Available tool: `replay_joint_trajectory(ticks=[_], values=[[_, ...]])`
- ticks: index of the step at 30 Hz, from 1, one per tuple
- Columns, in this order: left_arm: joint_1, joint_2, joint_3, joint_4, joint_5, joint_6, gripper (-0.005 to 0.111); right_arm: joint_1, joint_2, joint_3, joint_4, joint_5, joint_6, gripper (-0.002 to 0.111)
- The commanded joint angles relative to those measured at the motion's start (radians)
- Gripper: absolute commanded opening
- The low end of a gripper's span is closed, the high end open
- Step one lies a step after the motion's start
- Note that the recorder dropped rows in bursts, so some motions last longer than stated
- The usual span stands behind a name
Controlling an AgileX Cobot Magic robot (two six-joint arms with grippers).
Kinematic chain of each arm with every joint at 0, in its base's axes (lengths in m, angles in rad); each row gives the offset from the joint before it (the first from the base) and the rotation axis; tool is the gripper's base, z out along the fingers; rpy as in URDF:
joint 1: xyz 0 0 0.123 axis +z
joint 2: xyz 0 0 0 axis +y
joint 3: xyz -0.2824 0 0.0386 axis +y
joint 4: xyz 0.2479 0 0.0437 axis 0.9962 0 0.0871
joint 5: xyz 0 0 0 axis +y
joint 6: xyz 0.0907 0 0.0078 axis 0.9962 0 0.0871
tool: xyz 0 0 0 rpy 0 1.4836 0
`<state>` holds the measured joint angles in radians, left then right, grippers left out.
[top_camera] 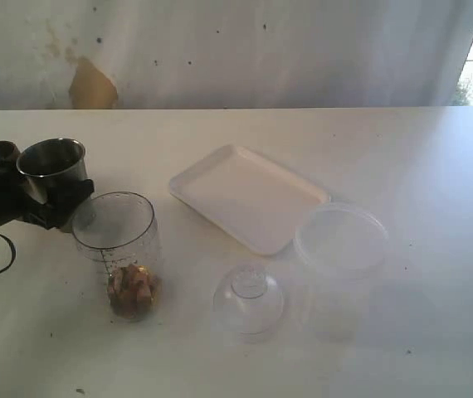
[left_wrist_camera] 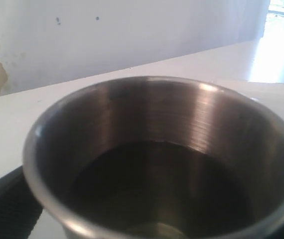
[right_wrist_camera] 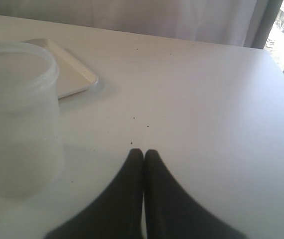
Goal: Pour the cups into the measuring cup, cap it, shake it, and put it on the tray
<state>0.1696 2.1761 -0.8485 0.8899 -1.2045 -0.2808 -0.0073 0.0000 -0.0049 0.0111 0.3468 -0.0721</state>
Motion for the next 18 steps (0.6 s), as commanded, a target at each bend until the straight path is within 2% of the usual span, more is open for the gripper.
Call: replay_joint_trajectory(ticks=[1, 7, 12, 18], values=[[-0.003, -0.001, -0.003, -0.052, -0.017, 0.029, 0.105, -0.003, 0.000, 0.005, -0.004, -0.003, -0.002, 0.000], [-0.003, -0.001, -0.003, -0.051, -0.017, 0.020, 0.105, -0.003, 0.000, 0.005, -0.004, -0.003, -0.002, 0.000], [-0.044, -0.001, -0.003, -0.083, -0.017, 0.016, 0.105, -0.003, 0.000, 0.005, -0.004, -0.003, -0.002, 0.000], [-0.044, -0.001, -0.003, -0.084, -0.017, 0.016, 0.105, -0.003, 0.000, 0.005, -0.004, -0.003, -0.002, 0.000]])
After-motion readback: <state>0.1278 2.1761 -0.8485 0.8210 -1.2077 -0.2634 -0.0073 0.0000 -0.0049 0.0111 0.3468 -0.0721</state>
